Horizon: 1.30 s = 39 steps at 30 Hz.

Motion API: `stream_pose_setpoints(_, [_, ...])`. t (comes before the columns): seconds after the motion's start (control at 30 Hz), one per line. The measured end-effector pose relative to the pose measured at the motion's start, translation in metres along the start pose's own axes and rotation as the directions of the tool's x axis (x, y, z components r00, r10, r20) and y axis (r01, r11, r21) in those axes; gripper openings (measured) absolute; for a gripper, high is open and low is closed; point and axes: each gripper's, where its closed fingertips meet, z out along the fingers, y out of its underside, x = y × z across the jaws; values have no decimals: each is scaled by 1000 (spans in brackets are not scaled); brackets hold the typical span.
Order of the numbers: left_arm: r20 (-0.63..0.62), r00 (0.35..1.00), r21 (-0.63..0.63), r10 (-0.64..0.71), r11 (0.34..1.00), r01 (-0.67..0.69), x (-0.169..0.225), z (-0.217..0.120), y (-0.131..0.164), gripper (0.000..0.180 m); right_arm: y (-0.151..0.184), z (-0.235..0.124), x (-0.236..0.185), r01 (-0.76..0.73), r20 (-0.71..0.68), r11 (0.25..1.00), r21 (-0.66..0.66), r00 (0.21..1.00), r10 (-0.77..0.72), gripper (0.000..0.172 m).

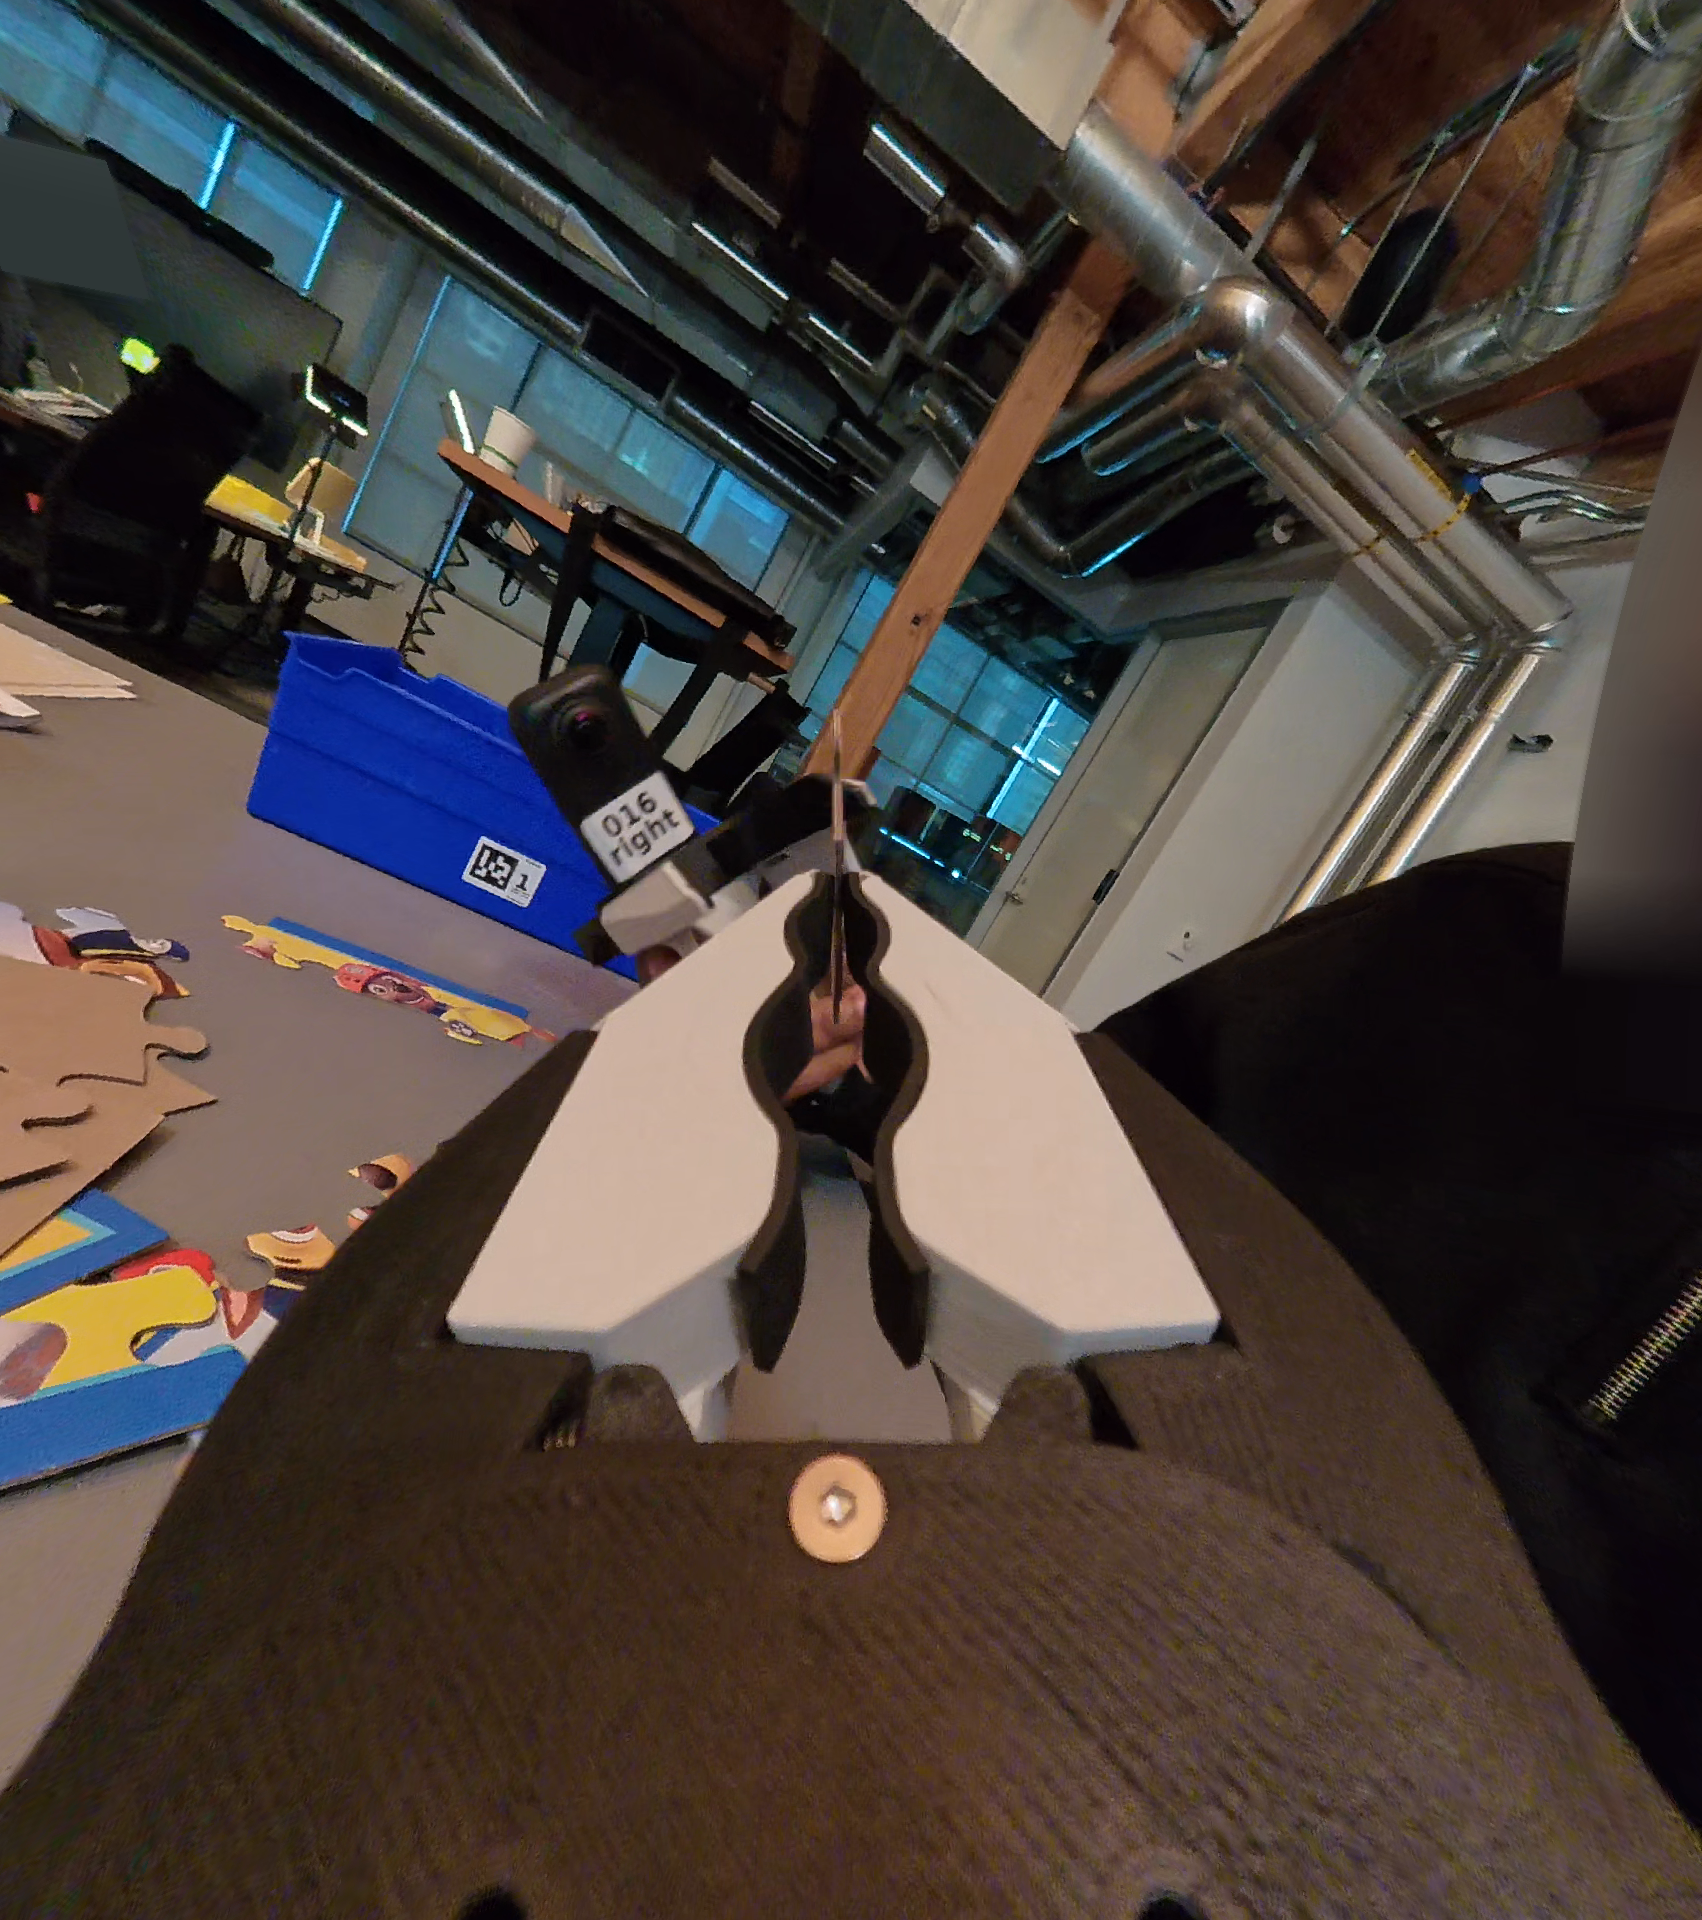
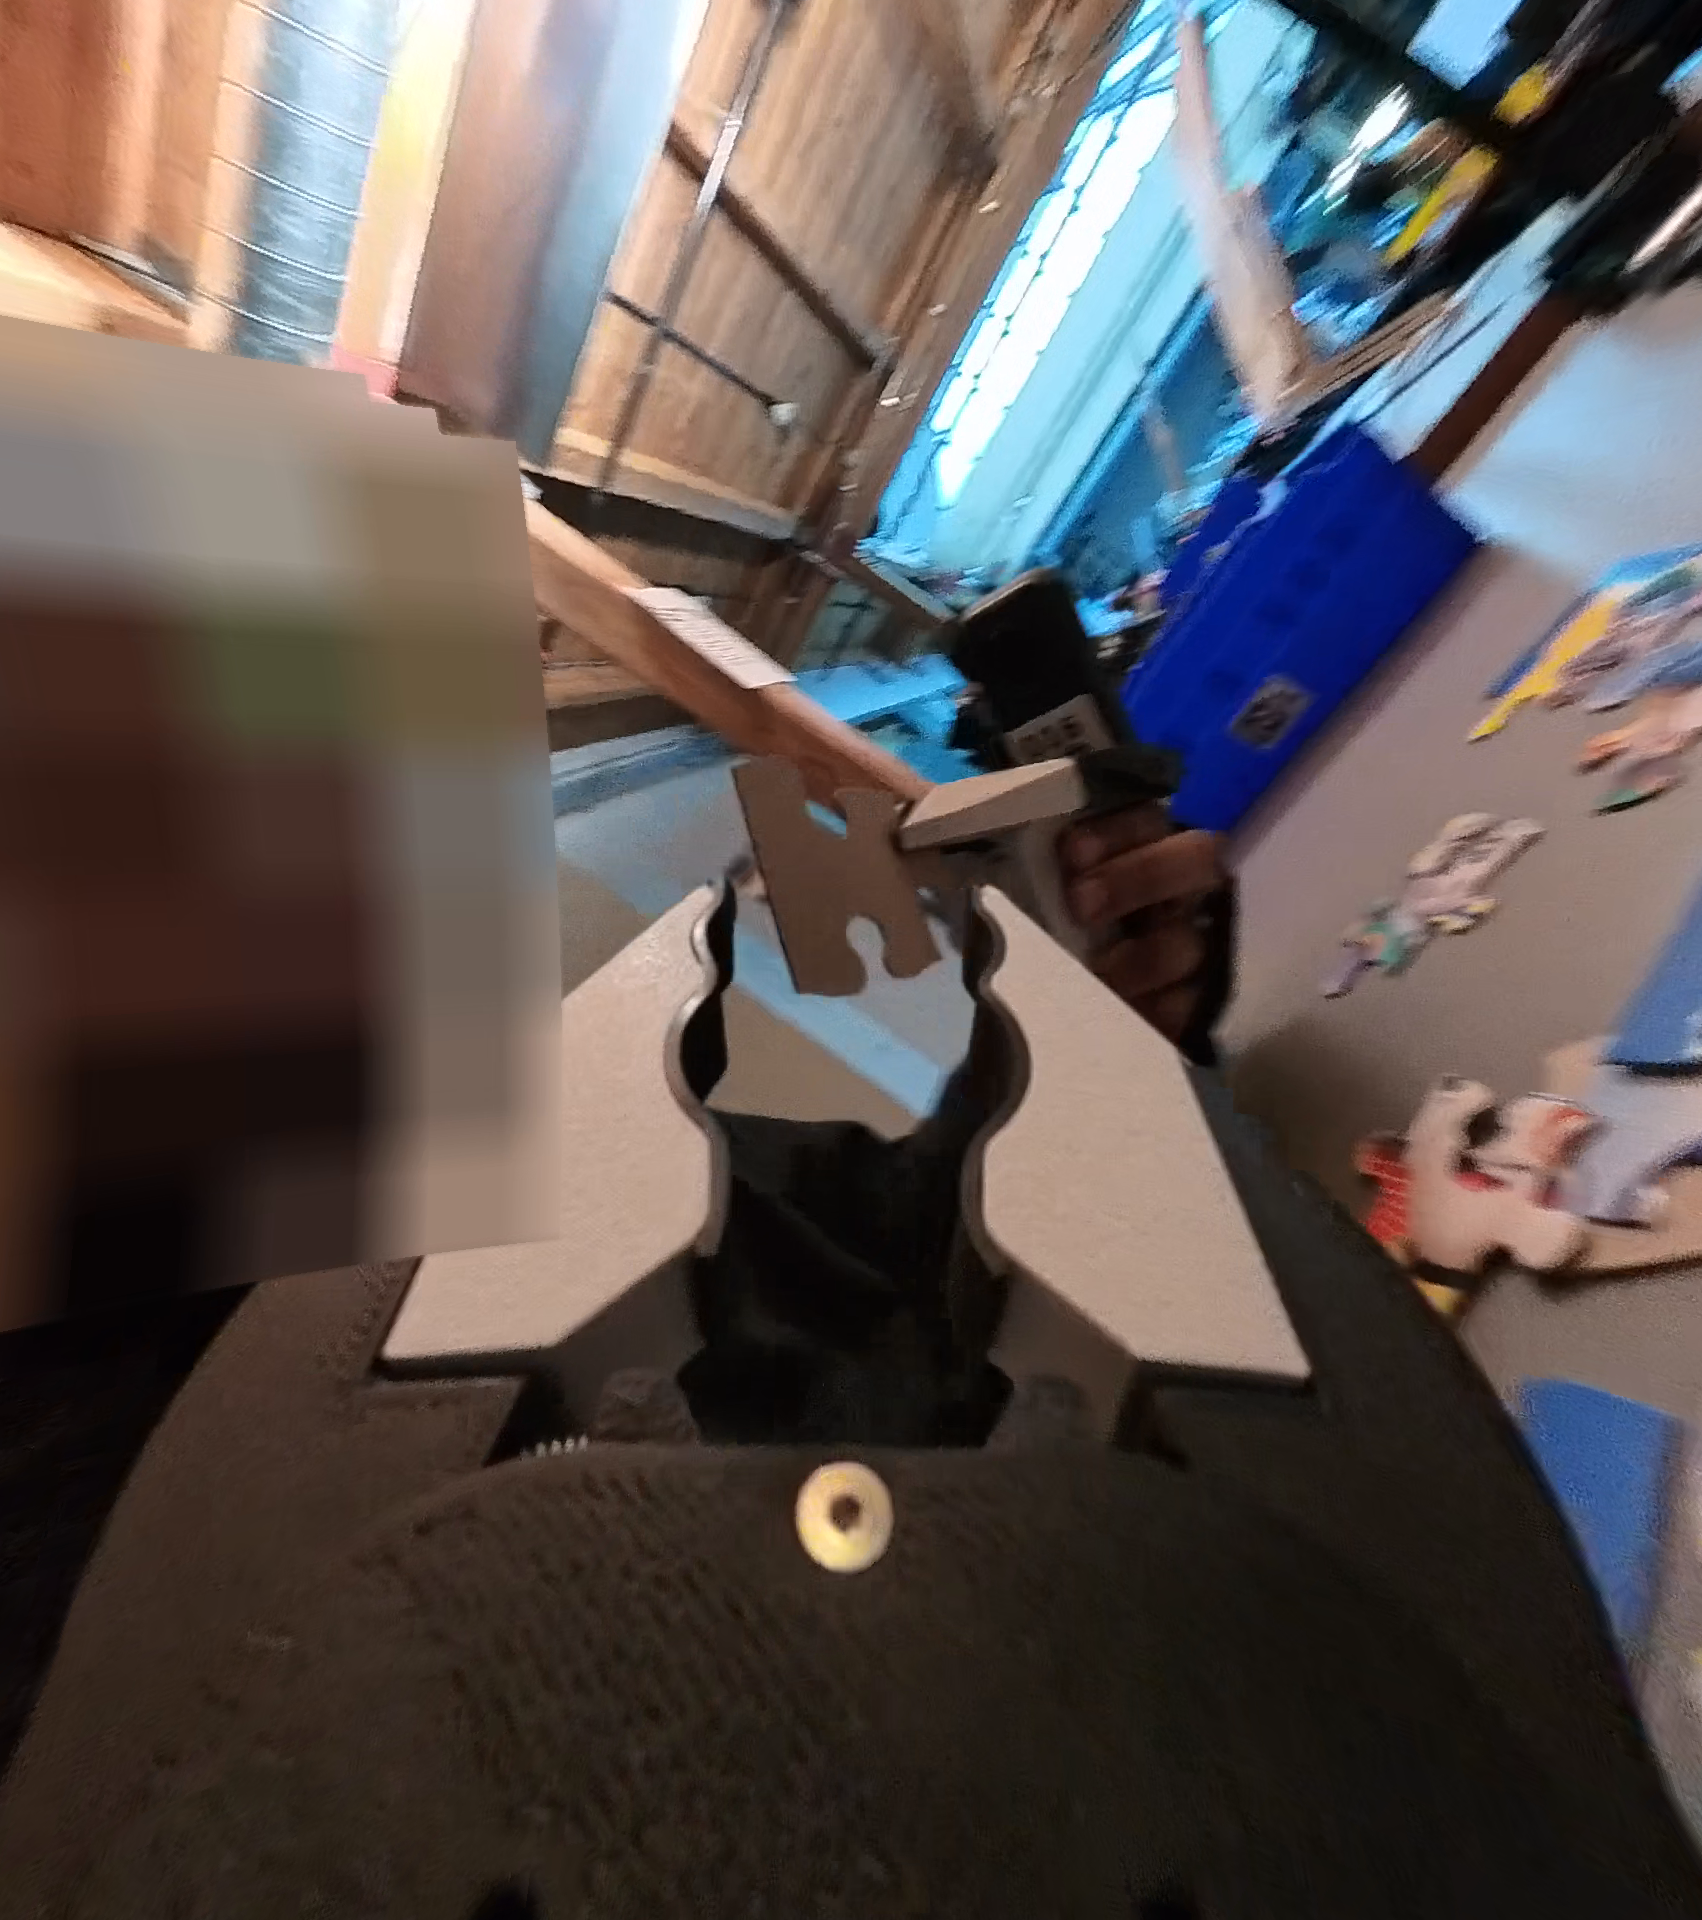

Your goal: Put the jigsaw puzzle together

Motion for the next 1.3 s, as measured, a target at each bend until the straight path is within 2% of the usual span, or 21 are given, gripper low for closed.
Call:
stream_pose_setpoints(0.03, [1,1000,-9,-4,1000,4,-1,1,2,0,-2,-5,3,62,-56,998,4,997,-62,40])
stream_pose_setpoints(0.13, [35,999,-61,-21,998,23,-8,5,11,0,2,-14,4,210,-177,976,-61,960,-217,28])
stream_pose_setpoints(0.23, [49,998,-113,-26,993,31,-11,10,22,0,21,-15,6,259,-233,944,-204,924,-303,22])
stream_pose_setpoints(0.33, [48,998,-150,-37,988,44,-11,13,30,0,27,-20,9,304,-287,917,-259,882,-373,0])
stream_pose_setpoints(0.4, [69,997,-176,-34,983,46,-15,13,34,4,27,-27,8,290,-312,922,-256,878,-363,0])
stream_pose_setpoints(0.47, [112,993,-171,-29,984,48,-22,11,33,26,32,-40,8,237,-345,939,-251,884,-316,0])
stream_pose_setpoints(0.53, [151,988,-143,-22,989,43,-28,5,27,36,42,-59,12,164,-414,950,-266,871,-266,0])
stream_pose_setpoints(0.63, [186,982,-97,-28,994,46,-34,-4,17,36,81,-96,31,9,-575,922,-387,779,-249,0])
stream_pose_setpoints(0.77, [198,980,-34,-32,999,39,-35,-13,4,33,119,-125,40,-156,-678,899,-409,711,-185,0])
stream_pose_setpoints(0.83, [201,979,-11,-28,999,30,-35,-17,-1,31,121,-136,44,-183,-716,902,-391,677,-173,5])
stream_pose_setpoints(0.93, [217,976,13,-16,1000,13,-37,-21,-6,29,115,-157,51,-187,-782,893,-409,577,-238,15])
stream_pose_setpoints(0.97, [229,973,18,-9,1000,5,-38,-22,-7,29,110,-160,50,-170,-792,891,-421,547,-270,20])
stream_pose_setpoints(1.0, [242,970,25,1,1000,-8,-39,-24,-9,28,105,-162,48,-148,-798,886,-441,517,-311,33])
stream_pose_setpoints(1.07, [259,966,33,21,999,-31,-39,-26,-12,27,97,-156,38,-88,-776,863,-498,490,-398,44])
stream_pose_setpoints(1.13, [268,963,38,27,999,-38,-40,-28,-13,27,94,-137,27,-6,-724,835,-550,502,-473,45])
stream_pose_setpoints(1.23, [261,965,49,24,998,-38,-39,-28,-14,27,94,-89,20,195,-601,772,-605,524,-604,44])
stream_pose_setpoints(1.3, [269,963,51,35,997,-51,-39,-28,-16,26,105,-50,28,294,-517,725,-623,541,-663,39])
